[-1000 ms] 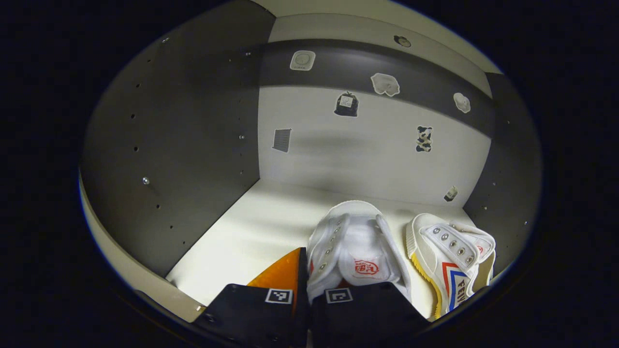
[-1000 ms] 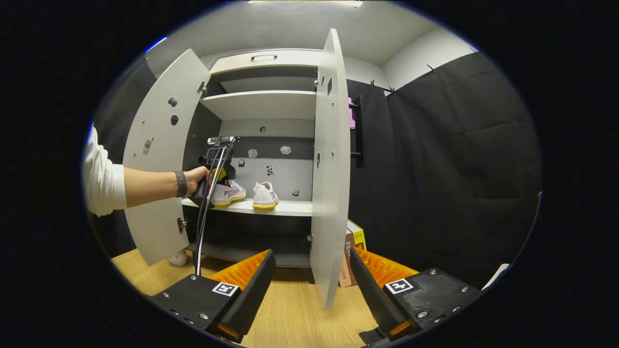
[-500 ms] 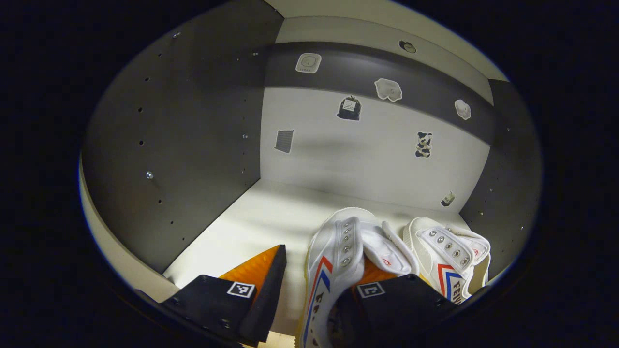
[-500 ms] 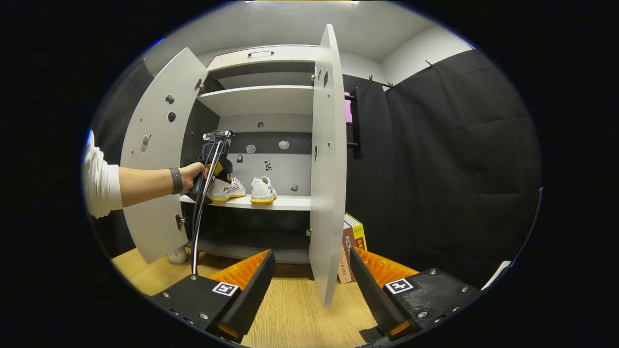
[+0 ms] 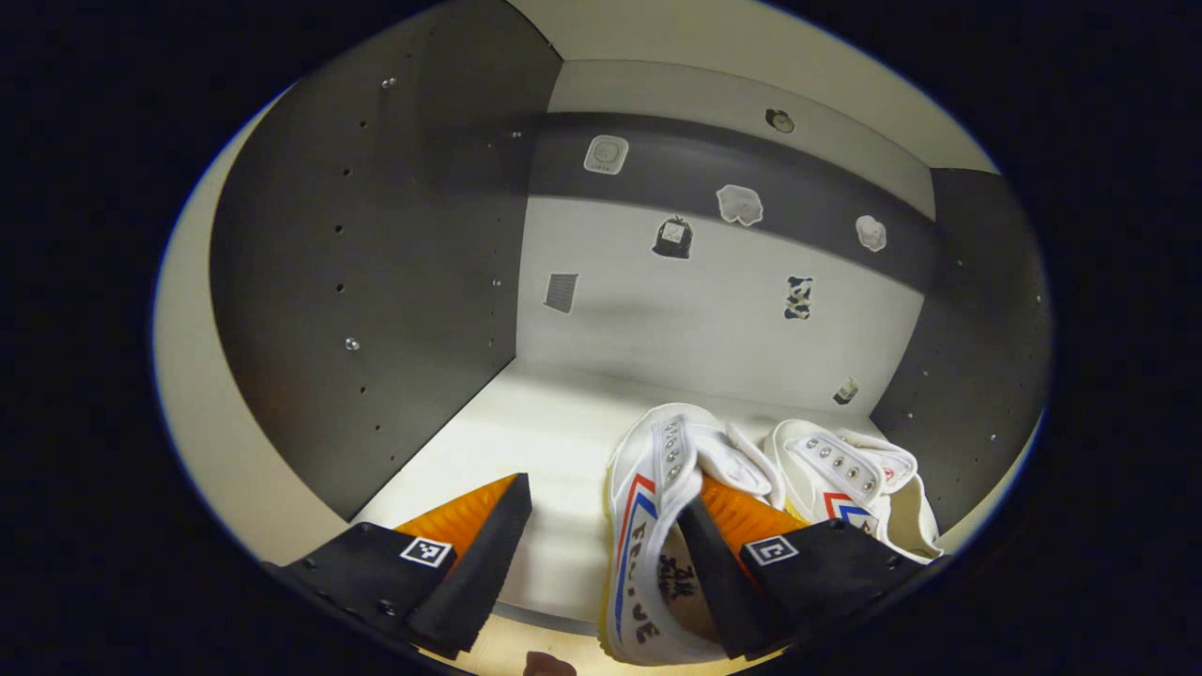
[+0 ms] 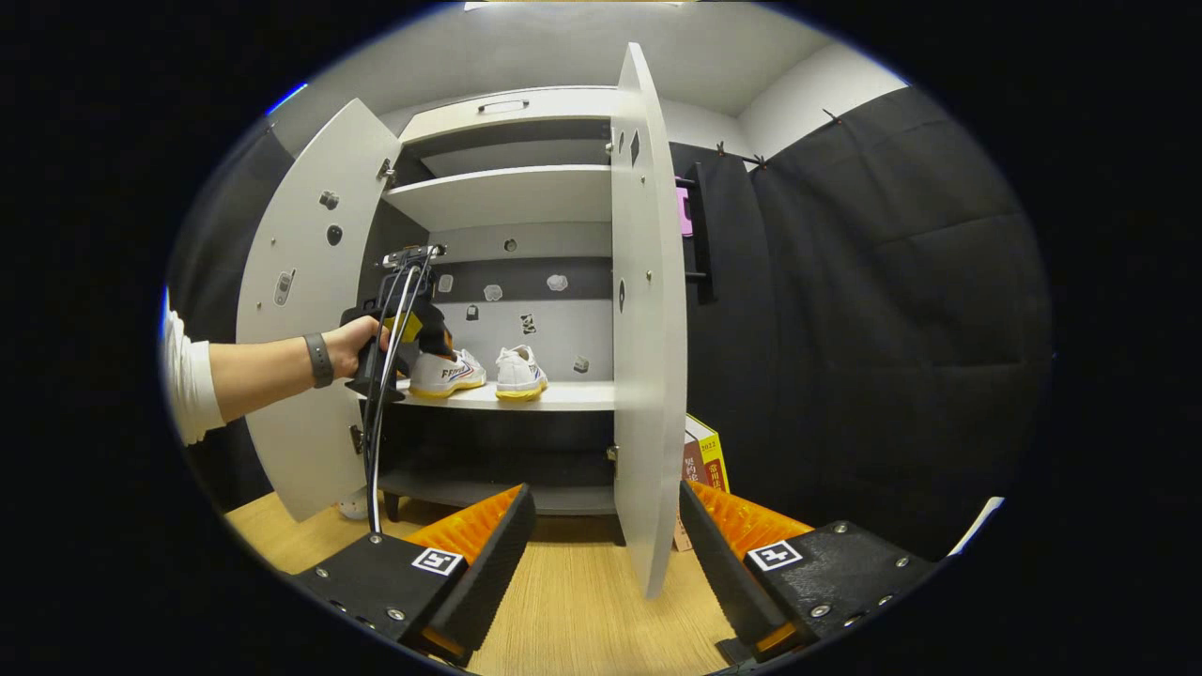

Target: Grab one shoe with the right hand and put it into the shoe cabinet, grab the other shoe with the left hand and put it into the shoe cabinet; then close the right door with the right hand and the left door with the left hand.

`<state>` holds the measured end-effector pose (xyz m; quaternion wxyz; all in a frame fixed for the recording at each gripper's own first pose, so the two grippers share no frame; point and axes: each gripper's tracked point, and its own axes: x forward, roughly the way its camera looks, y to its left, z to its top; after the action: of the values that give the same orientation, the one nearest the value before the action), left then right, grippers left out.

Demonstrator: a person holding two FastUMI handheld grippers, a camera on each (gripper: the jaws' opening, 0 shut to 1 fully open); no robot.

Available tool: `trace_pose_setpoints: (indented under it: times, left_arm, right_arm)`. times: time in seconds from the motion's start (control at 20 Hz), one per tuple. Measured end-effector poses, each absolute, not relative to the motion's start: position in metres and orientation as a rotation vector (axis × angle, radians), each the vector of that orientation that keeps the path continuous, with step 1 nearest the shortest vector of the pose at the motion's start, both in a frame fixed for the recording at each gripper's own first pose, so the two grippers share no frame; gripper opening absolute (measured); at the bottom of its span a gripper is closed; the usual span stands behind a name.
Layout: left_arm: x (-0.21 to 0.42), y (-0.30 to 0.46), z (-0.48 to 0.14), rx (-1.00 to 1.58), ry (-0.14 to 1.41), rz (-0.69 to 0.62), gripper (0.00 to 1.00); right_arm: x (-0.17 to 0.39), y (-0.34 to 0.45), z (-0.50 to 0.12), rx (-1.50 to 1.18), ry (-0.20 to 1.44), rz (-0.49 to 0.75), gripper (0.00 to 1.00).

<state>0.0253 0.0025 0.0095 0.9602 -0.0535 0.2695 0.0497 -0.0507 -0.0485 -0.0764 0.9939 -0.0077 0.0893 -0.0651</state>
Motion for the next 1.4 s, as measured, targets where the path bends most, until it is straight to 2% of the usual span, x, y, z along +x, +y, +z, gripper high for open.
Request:
trace_pose_setpoints:
  times: [0.2, 0.55, 0.6, 0.65, 0.95, 1.2, 1.4]
  left_arm:
    - [-0.004, -0.024, 0.053, -0.155, 0.436, -0.011, 0.97]
    - [-0.106, -0.049, 0.131, -0.141, 0.220, -0.159, 0.96]
    - [-0.120, -0.047, 0.134, -0.134, 0.208, -0.161, 0.94]
    - [-0.133, -0.045, 0.136, -0.126, 0.197, -0.167, 0.97]
    - [-0.209, -0.025, 0.122, -0.047, 0.089, -0.149, 0.96]
    - [-0.261, -0.032, 0.089, -0.107, 0.118, -0.197, 0.94]
    - [-0.280, -0.021, 0.085, -0.072, 0.087, -0.149, 0.96]
  right_arm:
    - [-0.048, -0.040, -0.071, -0.010, 0.168, -0.104, 0.94]
    - [-0.044, -0.031, -0.058, -0.007, 0.137, -0.053, 0.94]
    - [-0.045, -0.030, -0.057, -0.007, 0.135, -0.045, 0.94]
    - [-0.045, -0.029, -0.055, -0.008, 0.135, -0.038, 0.94]
    - [-0.047, -0.029, -0.059, -0.009, 0.146, -0.017, 0.94]
    - [-0.049, -0.021, -0.065, 0.009, 0.159, 0.008, 0.94]
    - [-0.049, -0.015, -0.070, 0.031, 0.170, 0.024, 0.94]
